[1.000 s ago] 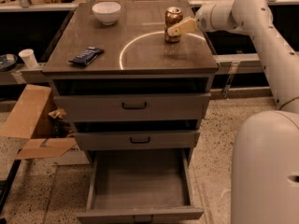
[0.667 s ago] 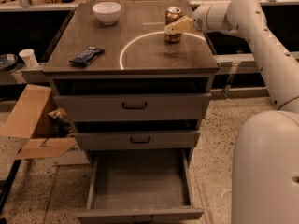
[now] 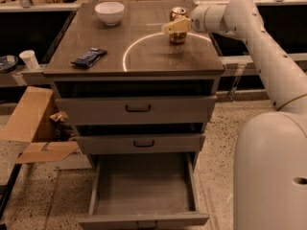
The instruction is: Place orange can into bottom drawer
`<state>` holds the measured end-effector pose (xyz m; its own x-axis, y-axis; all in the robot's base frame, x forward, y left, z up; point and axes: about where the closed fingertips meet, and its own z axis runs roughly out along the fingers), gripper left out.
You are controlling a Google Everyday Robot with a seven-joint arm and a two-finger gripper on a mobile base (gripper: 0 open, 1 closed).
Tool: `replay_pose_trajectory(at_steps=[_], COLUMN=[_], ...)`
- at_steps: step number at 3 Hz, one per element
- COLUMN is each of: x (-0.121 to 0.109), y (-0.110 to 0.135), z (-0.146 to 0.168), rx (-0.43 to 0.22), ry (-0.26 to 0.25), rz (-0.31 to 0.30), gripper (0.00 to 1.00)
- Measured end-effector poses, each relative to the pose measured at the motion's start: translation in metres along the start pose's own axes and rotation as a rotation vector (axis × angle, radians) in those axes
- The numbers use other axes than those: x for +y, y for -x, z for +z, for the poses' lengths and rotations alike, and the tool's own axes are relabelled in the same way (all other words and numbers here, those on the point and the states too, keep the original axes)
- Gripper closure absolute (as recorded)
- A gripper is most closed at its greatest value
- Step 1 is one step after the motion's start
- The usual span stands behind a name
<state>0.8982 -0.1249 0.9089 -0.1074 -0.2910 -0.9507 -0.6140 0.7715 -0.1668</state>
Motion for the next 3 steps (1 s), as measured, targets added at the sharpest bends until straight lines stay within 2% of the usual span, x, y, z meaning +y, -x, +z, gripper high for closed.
replay_pose_trajectory(at_steps=[1, 2, 3], x=[0.0005, 0.0011, 0.0022], y=[-0.0059, -0.0118, -0.0121], z=[0.0059, 0.0098, 0.0105], rx=[0.001, 0.0, -0.005], ry=[-0.001, -0.004, -0.004], rz=[0.017, 0.031, 0.032], gripper=[0.16, 0.47, 0.71])
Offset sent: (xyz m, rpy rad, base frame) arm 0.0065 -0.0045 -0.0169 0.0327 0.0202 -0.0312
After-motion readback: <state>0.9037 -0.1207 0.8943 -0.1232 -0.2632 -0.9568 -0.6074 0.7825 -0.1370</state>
